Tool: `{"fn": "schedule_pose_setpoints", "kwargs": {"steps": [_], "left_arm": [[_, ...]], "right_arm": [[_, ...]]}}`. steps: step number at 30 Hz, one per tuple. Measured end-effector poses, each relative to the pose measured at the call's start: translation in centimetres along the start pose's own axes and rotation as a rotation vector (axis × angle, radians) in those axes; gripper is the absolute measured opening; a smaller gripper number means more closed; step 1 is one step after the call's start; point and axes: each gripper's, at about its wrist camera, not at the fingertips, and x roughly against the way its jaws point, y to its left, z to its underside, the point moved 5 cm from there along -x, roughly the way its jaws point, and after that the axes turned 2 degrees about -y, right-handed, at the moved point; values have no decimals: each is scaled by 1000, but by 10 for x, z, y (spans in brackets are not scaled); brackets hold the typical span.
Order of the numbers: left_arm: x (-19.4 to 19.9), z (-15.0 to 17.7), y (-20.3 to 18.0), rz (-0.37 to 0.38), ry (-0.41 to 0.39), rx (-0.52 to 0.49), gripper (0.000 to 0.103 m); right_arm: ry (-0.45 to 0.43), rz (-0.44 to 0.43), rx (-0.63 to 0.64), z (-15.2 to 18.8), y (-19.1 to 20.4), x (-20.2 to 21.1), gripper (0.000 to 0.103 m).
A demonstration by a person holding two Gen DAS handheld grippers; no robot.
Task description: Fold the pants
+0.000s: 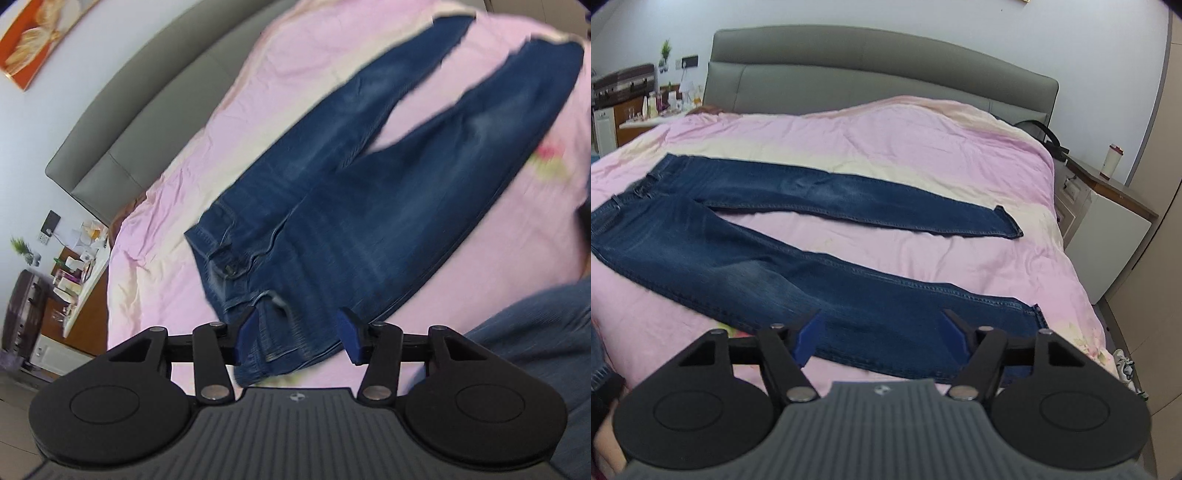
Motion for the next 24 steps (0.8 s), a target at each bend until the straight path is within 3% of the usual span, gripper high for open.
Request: {"fn": "schedule_pose_setpoints", "kwargs": {"steps": [4, 8, 12, 21, 24], "left_arm": [[-45, 16, 11, 31, 76, -76, 58], [-96, 37, 4, 82, 210, -180, 58], [-138, 59, -13, 129, 290, -261, 58], [-170, 78, -26, 115, 302, -341, 59], [-174, 75, -29, 90, 300, -364, 61]], "right_arm": [[94, 49, 7, 11, -37, -44, 53], [176, 39, 31, 23, -63, -84, 53], [252, 52, 60, 37, -79, -121, 53], [385, 17, 180, 69, -94, -160, 54], [444, 50, 333, 89, -99, -164, 64]]}}
